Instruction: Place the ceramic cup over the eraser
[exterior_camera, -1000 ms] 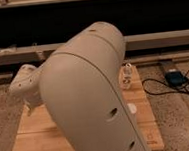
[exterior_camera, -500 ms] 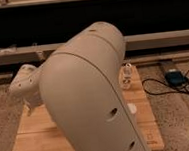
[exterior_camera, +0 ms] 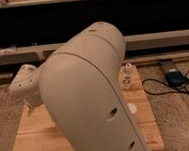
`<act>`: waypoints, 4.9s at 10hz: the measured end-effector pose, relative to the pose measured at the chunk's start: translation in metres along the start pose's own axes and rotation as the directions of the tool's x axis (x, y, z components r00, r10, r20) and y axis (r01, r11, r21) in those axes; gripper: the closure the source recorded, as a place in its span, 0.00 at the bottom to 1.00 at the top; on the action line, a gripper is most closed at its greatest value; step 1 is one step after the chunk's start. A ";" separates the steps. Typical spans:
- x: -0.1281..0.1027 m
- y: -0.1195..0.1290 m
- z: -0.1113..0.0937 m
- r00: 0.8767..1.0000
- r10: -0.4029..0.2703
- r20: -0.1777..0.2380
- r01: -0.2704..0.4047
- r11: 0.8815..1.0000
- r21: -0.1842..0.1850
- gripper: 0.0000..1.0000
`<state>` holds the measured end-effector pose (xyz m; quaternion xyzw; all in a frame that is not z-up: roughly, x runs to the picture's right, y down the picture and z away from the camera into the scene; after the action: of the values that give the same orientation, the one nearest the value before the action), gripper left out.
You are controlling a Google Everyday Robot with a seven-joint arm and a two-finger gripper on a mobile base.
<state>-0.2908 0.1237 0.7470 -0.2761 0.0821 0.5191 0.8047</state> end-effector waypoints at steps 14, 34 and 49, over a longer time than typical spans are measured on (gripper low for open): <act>-0.001 -0.040 0.011 0.998 0.049 -0.039 -0.049 0.999 0.006 0.20; 0.207 -0.333 -0.086 0.762 0.641 -0.093 -0.611 0.759 0.225 0.20; 0.268 -0.385 -0.064 0.669 0.741 -0.053 -0.709 0.659 0.251 0.20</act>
<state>0.1779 0.1830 0.7198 -0.1723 0.2999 0.7632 0.5458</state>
